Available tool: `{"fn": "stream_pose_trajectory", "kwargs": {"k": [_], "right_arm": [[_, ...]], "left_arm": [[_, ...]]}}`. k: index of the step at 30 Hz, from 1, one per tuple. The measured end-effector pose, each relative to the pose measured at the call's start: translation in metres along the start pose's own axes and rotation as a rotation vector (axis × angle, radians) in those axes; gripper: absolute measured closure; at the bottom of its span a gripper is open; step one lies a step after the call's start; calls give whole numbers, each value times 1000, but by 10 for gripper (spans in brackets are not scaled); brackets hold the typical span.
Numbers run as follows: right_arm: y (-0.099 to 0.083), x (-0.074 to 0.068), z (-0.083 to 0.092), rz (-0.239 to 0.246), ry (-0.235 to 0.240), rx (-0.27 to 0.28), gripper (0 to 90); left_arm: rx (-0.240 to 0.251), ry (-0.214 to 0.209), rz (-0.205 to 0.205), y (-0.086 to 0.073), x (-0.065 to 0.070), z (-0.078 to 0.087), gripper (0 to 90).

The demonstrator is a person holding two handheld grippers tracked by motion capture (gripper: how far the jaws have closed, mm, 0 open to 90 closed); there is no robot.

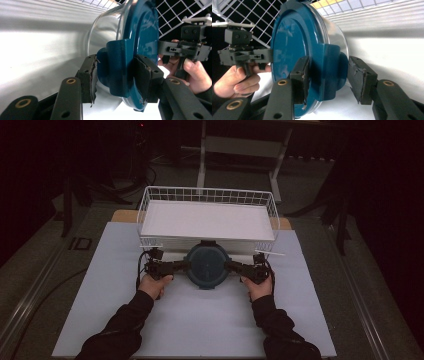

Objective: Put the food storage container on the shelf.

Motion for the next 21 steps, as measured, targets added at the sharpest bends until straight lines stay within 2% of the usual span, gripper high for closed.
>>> {"fn": "stream_pose_trajectory", "kwargs": {"k": [1,3,5,11,13,14,17,21], "right_arm": [[-1,0,-1,4,-7,0,503],[-2,0,-2,11,-15,1,491],[-1,-1,-2,12,-25,0,491],[3,1,-4,51,-66,18,440],[4,1,-5,59,-81,24,416],[6,3,-6,80,-95,29,406],[9,5,-6,88,-116,41,411],[11,2,-4,80,-92,46,400]], "left_arm": [[11,15,-26,1,-1,0,516],[15,24,-13,3,-1,0,495],[19,34,-37,4,-1,0,493],[29,79,-45,6,-4,-2,387],[48,111,-58,7,-5,-3,359],[54,121,-66,8,-4,-3,360],[65,145,-73,12,-4,-5,360],[63,163,-79,14,-3,-6,362]]}}
Point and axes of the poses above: each handheld gripper's, and its own axes: z roughly backward along the jaws, y roughly out of its top, x roughly to its right, the point moved 9 cm from there along -z, roughly forward along the jaws, and after that the axes turned 13 degrees about x, right-handed, at the moved point
